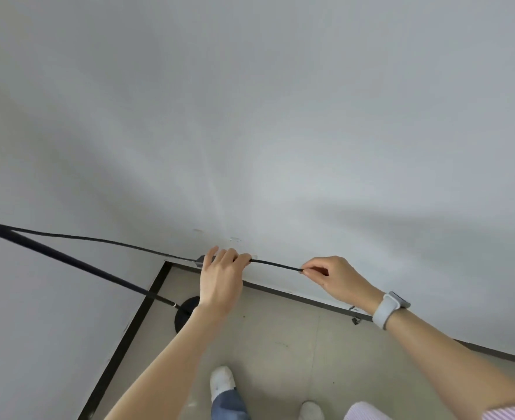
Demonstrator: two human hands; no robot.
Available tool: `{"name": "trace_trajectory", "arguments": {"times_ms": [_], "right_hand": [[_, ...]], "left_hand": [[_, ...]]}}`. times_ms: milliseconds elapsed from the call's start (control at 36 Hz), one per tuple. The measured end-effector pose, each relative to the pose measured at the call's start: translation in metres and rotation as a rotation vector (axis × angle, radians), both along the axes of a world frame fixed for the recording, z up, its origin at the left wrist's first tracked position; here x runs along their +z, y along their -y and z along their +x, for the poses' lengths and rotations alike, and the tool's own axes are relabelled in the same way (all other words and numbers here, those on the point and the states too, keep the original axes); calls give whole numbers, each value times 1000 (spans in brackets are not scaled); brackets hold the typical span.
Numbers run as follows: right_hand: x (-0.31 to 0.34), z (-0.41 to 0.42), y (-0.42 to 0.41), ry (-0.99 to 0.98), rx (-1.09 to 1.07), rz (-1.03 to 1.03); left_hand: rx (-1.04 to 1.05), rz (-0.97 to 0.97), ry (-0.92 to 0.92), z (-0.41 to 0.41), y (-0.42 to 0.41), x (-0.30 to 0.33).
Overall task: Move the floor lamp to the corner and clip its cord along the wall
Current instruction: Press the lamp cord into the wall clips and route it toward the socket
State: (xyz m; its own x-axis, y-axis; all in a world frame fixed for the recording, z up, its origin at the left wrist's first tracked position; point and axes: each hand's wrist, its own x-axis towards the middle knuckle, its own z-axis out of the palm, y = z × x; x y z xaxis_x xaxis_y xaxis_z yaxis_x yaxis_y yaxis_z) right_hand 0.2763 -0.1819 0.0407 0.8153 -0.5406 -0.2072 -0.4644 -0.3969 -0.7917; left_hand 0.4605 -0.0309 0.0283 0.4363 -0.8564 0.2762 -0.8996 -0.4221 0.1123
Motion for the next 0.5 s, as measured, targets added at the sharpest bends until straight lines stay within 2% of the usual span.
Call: {"name": "trace_trajectory", "arguments": {"times_ms": [194, 306, 500], "right_hand": [[-34, 28, 2, -143, -147, -41], [-53, 65, -13, -122, -279, -50], [-90, 142, -41, 20, -344, 66]], "left_hand": [[193, 118, -106, 94, -21, -27], [244, 222, -112, 142, -27, -42], [4, 256, -262, 167, -23, -94]]}}
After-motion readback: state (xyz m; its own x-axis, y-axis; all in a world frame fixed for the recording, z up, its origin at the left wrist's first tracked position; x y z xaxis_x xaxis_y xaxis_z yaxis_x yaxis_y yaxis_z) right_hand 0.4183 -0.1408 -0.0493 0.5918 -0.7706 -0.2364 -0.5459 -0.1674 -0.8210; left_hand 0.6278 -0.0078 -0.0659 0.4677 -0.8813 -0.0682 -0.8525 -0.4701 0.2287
